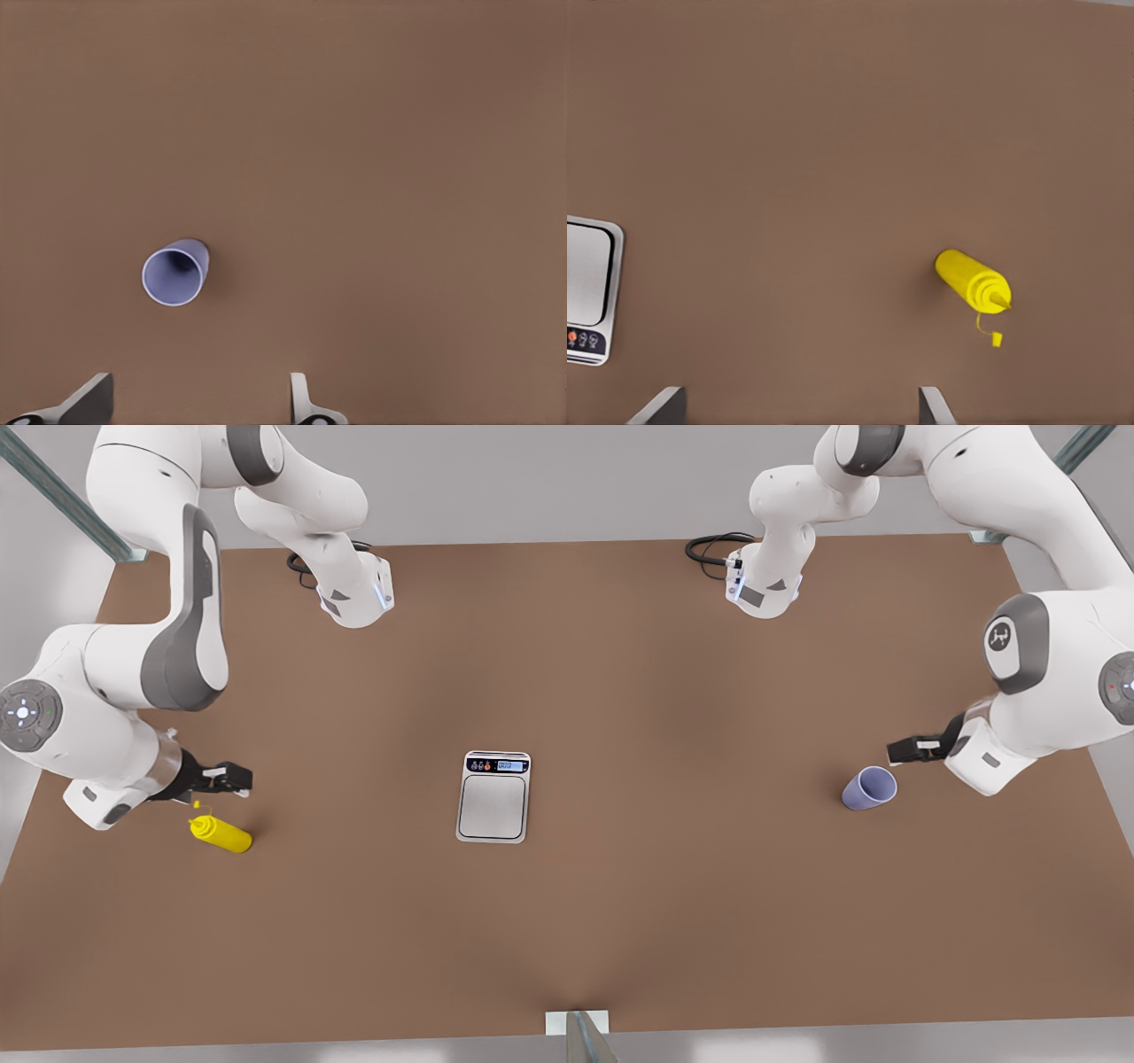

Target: Move cup to the weight, pick up sauce bottle, pour sauce

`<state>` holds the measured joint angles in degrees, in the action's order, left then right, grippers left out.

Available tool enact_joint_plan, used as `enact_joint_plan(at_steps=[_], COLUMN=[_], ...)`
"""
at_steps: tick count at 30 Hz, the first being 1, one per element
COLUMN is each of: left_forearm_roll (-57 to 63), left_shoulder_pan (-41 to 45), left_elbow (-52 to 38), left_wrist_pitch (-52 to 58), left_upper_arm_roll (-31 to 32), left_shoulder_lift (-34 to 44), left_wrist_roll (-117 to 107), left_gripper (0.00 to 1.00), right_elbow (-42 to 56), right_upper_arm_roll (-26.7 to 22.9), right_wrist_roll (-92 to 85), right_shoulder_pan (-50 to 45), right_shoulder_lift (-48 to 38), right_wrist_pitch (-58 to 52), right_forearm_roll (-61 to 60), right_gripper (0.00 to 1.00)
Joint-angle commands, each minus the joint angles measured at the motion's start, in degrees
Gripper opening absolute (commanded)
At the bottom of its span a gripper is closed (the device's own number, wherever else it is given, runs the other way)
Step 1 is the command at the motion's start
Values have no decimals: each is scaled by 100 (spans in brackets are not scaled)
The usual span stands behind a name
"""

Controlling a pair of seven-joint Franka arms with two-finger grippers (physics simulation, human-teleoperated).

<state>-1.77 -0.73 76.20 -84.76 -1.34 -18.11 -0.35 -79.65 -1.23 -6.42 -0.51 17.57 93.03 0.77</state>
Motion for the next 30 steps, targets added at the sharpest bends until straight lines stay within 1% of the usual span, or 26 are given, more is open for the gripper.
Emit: enact_joint_plan(at_steps=[1,6,8,14,18,20,23,28,30], left_forearm_roll=[-113,-104,-95,-69,-60,-60,81,107,107], left_shoulder_pan=[2,11,2,-15,-6,-6,2,29,38], left_elbow=[9,18,264,299,317,668,1072,2443,2646], left_wrist_pitch=[-23,-59,-287,-577,-770,-1122,-1210,-2642,-2915], left_upper_arm_roll=[-7,-121,-174,-508,-570,-596,-657,-657,-657], left_shoulder_lift=[-26,-254,-281,-896,-1133,-1160,-1081,-615,-606], left_wrist_roll=[9,0,9,360,343,343,343,343,343], left_gripper=[100,100,100,100,100,100,100,100,100], right_elbow=[2,2,2,2,-7,-7,-7,-7,-16], right_upper_arm_roll=[0,-9,-9,-9,-9,-9,-9,-9,-9], right_wrist_roll=[0,-26,-26,-9,-9,-9,-9,0,0], right_shoulder_pan=[-2,42,33,33,24,25,33,33,33], right_shoulder_lift=[1,10,10,19,19,28,54,72,72], right_wrist_pitch=[-4,-21,-4,31,23,31,31,40,40], right_forearm_roll=[2,90,98,98,98,98,98,98,98], right_gripper=[100,100,100,100,100,100,100,100,100])
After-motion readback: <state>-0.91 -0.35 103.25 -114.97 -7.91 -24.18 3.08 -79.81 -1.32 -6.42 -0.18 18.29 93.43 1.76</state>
